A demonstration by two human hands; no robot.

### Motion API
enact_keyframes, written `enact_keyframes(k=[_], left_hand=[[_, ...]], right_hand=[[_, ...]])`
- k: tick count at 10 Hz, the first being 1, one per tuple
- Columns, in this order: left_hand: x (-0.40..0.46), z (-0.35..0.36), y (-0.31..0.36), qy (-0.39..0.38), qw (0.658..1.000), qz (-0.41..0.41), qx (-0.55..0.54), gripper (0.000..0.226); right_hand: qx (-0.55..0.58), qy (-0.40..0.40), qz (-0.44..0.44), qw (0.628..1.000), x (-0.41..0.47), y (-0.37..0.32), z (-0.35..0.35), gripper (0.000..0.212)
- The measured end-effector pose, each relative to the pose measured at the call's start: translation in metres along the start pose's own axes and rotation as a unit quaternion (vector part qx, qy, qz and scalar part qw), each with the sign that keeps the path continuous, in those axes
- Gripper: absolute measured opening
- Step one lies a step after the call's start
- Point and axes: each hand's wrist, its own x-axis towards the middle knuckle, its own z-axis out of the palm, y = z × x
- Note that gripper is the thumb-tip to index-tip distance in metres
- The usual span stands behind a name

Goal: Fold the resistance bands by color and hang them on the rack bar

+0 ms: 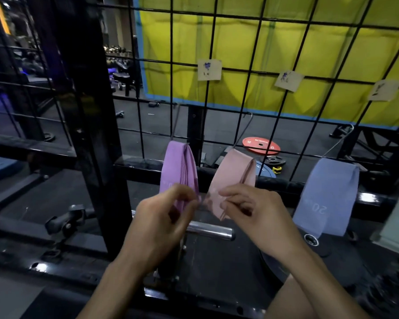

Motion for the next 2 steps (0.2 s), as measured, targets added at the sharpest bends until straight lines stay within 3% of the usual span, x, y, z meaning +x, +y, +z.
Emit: enact_keyframes(k=[2], left_hand=[[0.012,-0.0008,-0.0109,-0.05,0.998,0.042,0.0,0.004]], right_hand=[[0.007,-0.047,0.004,0.999,-0.0046,0.0065,-0.0005,0.033]])
